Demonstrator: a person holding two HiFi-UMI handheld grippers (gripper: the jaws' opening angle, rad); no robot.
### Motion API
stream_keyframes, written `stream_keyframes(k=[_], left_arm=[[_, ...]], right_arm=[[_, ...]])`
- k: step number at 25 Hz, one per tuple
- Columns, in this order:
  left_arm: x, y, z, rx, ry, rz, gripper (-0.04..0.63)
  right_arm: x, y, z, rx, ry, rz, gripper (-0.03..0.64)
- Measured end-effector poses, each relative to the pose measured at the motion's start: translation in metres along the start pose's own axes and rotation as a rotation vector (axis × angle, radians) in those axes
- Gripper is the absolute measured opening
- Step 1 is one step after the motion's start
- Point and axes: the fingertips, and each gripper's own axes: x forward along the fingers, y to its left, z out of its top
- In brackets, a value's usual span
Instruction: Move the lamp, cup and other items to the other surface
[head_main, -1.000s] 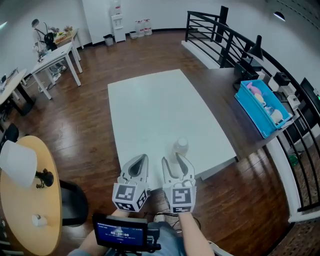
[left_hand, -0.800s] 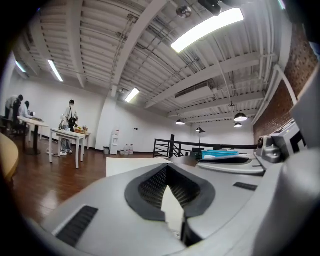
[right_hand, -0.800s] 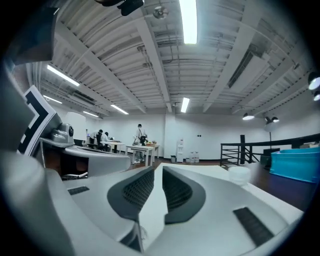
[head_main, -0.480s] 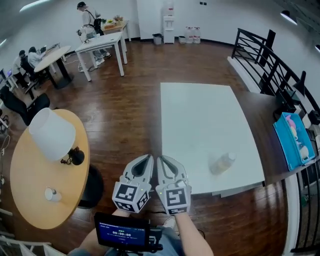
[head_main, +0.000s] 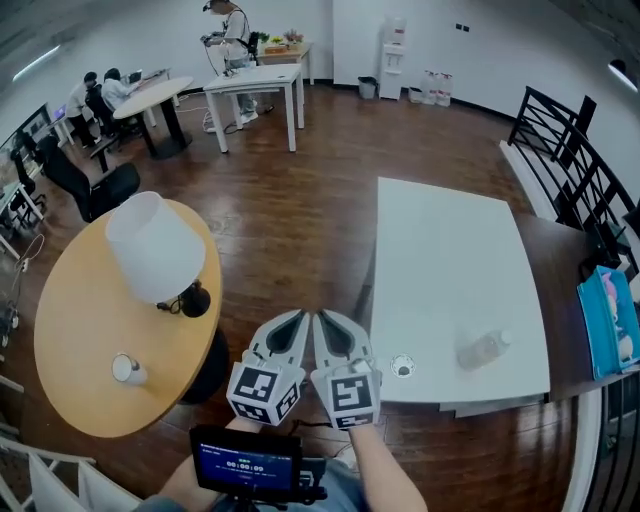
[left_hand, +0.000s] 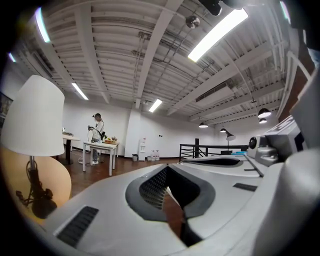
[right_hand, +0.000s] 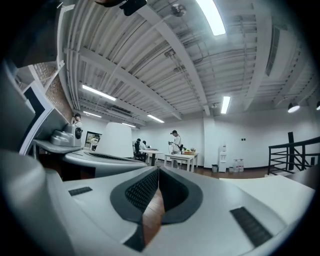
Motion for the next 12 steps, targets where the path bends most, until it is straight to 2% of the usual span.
stream_keyframes(k=[7, 12], left_arm=[[-0.014, 0.025, 0.001, -0.017, -0.018, 0.052, 0.008], [-0.033, 0.052, 0.006, -0.003, -0.049, 0.116, 0.008]], right_arm=[[0.014, 0.022, 0.003, -0.004, 0.001, 0.048, 0.000], [0.034, 0.050, 0.004, -0.016, -0.023, 0.117, 0.000]])
